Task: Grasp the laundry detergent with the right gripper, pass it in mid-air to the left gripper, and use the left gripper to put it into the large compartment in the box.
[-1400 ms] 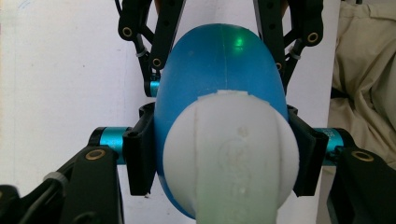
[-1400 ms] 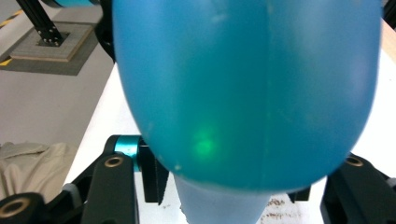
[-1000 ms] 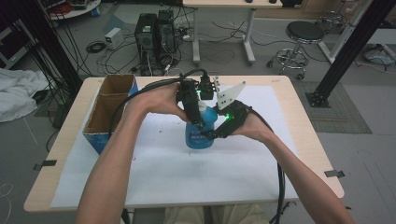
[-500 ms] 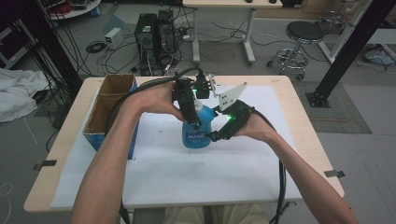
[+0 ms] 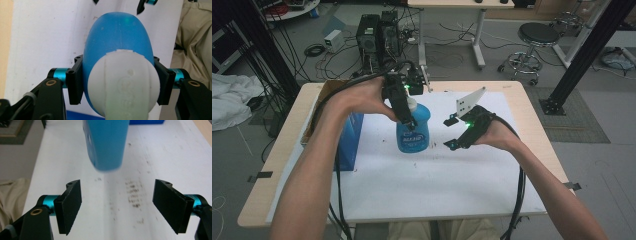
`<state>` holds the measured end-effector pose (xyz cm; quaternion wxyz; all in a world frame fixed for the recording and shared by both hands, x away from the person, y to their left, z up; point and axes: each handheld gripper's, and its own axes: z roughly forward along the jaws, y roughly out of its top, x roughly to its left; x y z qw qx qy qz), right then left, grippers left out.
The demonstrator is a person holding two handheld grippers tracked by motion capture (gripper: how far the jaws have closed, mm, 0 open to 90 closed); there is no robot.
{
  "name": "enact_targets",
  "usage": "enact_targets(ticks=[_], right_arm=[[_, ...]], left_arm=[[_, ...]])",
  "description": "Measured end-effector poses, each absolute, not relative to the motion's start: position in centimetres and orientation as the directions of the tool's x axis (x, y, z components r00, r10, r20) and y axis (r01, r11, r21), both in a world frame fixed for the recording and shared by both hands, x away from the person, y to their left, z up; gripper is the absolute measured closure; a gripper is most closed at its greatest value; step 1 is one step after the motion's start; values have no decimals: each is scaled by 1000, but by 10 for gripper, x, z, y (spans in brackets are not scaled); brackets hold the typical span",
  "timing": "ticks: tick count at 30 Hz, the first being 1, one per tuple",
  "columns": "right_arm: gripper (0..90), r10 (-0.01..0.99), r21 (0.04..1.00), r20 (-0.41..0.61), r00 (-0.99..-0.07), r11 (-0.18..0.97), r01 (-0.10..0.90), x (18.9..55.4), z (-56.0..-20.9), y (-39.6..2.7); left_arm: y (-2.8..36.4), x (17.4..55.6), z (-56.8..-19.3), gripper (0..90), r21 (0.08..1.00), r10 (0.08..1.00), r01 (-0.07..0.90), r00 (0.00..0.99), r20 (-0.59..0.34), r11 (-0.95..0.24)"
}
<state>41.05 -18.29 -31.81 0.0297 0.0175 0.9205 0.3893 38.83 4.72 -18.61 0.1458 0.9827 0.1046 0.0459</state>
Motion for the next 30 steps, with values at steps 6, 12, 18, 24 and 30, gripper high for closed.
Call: enact_targets(ticks=[6, 12, 18, 24, 30], right_arm=[[198, 106, 637, -75, -992, 770, 34, 410, -316, -202], [136, 161, 582, -94, -982, 810, 77, 410, -317, -223], [135, 215, 520, -153, -965, 848, 106, 407, -316, -243], [135, 259, 488, -164, -952, 860, 150, 404, -318, -262], [135, 298, 467, -167, -940, 864, 191, 405, -323, -278]], left_arm=[[70, 391, -162, 383, 299, 286, 254, 956, 69, -920], [96, 393, -138, 383, 298, 359, 322, 930, 79, -899], [128, 399, -112, 383, 303, 434, 392, 897, 83, -868], [157, 407, -97, 384, 293, 507, 462, 856, 100, -837], [183, 407, -91, 384, 305, 553, 505, 828, 92, -808]])
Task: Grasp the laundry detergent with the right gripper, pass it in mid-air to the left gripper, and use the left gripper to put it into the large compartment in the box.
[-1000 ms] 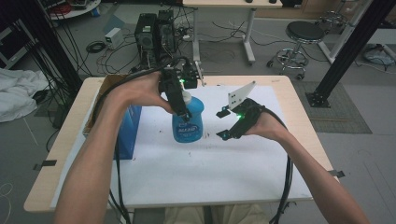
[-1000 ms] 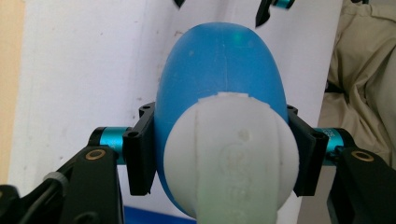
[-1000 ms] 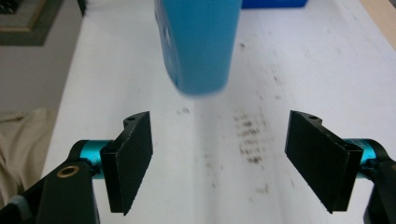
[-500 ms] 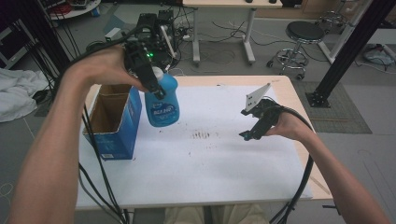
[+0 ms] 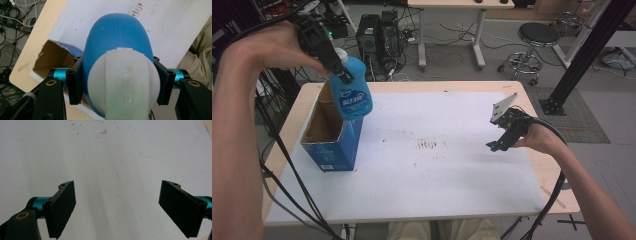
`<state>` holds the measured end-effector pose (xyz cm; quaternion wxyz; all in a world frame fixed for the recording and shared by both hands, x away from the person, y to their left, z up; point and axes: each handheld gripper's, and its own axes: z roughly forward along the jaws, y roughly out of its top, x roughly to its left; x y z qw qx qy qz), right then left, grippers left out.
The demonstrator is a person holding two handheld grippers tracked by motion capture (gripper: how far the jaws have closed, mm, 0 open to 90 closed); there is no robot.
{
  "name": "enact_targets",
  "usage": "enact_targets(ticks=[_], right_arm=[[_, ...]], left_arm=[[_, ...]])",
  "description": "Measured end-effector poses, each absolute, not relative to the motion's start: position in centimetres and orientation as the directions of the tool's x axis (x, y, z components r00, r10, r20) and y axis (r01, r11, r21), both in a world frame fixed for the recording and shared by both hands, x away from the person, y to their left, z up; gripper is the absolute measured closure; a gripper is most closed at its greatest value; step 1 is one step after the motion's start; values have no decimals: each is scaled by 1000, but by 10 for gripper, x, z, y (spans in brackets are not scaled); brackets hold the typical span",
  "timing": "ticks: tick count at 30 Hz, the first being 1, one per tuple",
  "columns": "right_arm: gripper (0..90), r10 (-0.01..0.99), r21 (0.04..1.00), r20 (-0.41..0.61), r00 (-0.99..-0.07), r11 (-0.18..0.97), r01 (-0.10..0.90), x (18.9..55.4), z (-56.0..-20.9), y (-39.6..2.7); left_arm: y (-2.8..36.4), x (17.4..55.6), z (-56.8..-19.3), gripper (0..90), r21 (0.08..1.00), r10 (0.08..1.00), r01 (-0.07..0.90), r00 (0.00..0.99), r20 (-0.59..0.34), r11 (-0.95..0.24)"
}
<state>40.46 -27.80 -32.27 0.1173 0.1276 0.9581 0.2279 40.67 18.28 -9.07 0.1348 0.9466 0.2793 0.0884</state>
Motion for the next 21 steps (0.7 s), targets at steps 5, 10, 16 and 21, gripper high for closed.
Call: enact_targets(ticks=[5, 10, 16, 21], right_arm=[[135, 308, 462, -163, -937, 863, 203, 404, -326, -283], [135, 316, 452, -161, -935, 866, 215, 404, -331, -284], [135, 325, 446, -159, -932, 866, 226, 404, -336, -287], [135, 332, 441, -157, -930, 866, 235, 403, -340, -289]], left_arm=[[200, 407, -87, 384, 307, 576, 525, 811, 101, -794], [214, 406, -85, 384, 300, 592, 542, 799, 105, -785], [231, 407, -89, 384, 286, 611, 565, 785, 103, -774], [240, 409, -95, 383, 270, 626, 584, 773, 101, -765]])
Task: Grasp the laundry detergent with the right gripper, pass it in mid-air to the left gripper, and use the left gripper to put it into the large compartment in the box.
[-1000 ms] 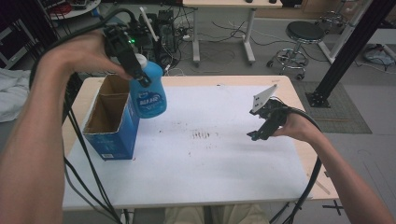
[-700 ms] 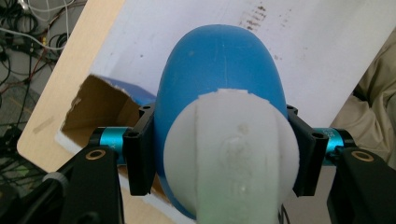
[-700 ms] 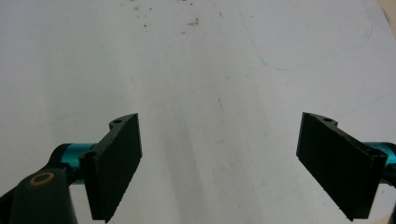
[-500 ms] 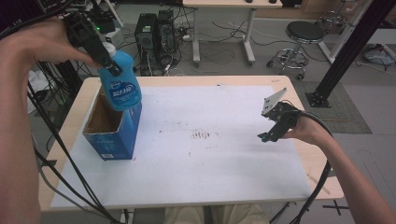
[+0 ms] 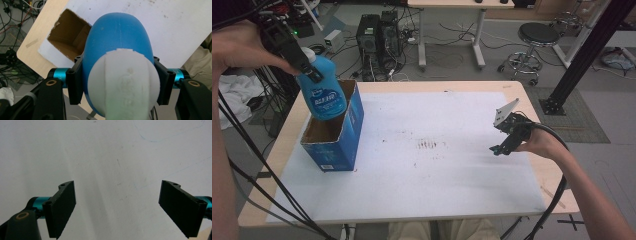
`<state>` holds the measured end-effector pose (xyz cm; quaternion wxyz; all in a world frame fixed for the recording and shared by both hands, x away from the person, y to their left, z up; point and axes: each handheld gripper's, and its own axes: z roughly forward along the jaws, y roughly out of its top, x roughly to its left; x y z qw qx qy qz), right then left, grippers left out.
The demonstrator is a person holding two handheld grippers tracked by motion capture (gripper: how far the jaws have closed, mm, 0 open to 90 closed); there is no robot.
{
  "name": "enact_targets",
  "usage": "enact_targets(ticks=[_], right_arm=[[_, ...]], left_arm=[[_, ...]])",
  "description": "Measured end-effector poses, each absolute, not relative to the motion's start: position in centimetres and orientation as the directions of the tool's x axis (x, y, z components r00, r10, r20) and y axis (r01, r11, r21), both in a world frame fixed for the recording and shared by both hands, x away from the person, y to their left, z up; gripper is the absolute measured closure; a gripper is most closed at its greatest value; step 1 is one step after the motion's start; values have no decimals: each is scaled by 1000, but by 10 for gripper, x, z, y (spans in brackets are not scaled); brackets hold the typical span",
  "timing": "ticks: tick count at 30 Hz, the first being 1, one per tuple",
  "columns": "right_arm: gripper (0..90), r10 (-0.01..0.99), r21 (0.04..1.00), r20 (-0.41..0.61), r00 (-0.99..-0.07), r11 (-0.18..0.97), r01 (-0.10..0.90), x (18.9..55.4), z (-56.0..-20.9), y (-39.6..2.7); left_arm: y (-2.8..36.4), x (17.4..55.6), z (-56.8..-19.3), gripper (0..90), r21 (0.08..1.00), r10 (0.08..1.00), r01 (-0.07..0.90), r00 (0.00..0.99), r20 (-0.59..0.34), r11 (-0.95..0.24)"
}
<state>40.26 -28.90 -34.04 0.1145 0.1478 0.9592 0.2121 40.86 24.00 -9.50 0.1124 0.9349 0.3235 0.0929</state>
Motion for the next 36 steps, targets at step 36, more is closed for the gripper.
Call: enact_targets(ticks=[36], right_arm=[[135, 351, 432, -144, -925, 864, 260, 393, -361, -295]], left_arm=[[255, 427, -236, 383, 154, 602, 590, 797, 44, -793]])
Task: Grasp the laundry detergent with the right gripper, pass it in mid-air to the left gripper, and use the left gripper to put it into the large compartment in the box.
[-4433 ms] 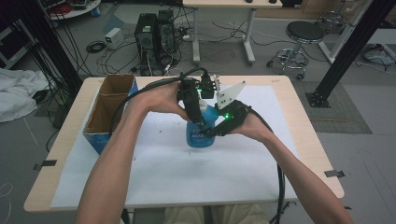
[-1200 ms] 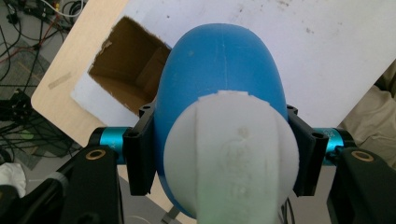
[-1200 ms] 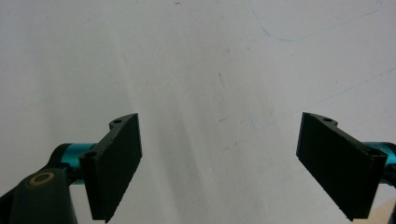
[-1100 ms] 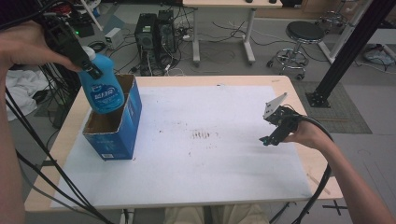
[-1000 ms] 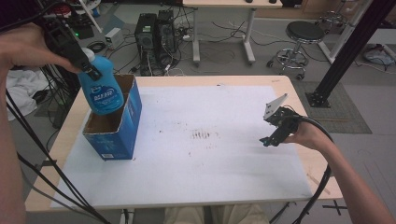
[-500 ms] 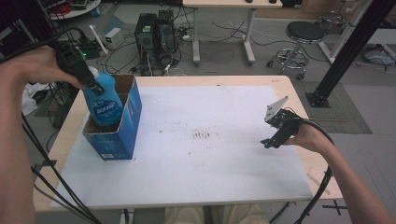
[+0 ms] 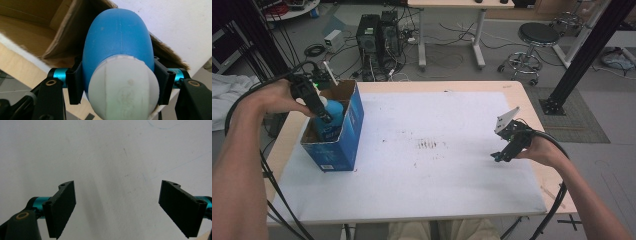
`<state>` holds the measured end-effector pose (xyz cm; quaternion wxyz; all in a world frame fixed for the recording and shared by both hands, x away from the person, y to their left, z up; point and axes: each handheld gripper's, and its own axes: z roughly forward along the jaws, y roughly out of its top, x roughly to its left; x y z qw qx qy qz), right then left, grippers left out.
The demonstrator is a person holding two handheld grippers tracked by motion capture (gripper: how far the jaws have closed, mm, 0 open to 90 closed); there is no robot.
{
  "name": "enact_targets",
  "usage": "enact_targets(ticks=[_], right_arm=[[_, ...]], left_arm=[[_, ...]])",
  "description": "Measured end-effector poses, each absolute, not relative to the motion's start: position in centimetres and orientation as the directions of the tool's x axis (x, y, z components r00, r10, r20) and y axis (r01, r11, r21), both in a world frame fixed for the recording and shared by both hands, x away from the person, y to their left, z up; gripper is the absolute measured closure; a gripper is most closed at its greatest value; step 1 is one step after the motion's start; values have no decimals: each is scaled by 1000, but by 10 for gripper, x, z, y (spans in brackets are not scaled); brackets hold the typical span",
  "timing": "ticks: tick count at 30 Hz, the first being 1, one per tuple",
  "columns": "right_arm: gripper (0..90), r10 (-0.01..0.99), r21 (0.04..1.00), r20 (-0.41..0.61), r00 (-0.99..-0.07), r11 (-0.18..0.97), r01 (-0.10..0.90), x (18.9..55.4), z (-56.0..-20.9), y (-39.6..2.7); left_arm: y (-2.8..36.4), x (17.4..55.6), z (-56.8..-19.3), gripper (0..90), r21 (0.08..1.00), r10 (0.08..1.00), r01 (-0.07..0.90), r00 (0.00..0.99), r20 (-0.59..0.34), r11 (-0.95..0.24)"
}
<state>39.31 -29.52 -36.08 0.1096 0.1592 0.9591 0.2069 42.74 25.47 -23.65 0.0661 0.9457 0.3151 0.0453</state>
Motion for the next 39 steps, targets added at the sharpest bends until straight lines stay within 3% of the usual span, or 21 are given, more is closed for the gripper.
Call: enact_targets(ticks=[12, 39], right_arm=[[135, 350, 418, -142, -926, 869, 264, 392, -368, -291], [135, 351, 414, -134, -927, 869, 270, 389, -374, -289]], left_arm=[[258, 427, -272, 383, 136, 599, 589, 799, 51, -797], [258, 430, -273, 341, 131, 617, 609, 786, 29, -782]])
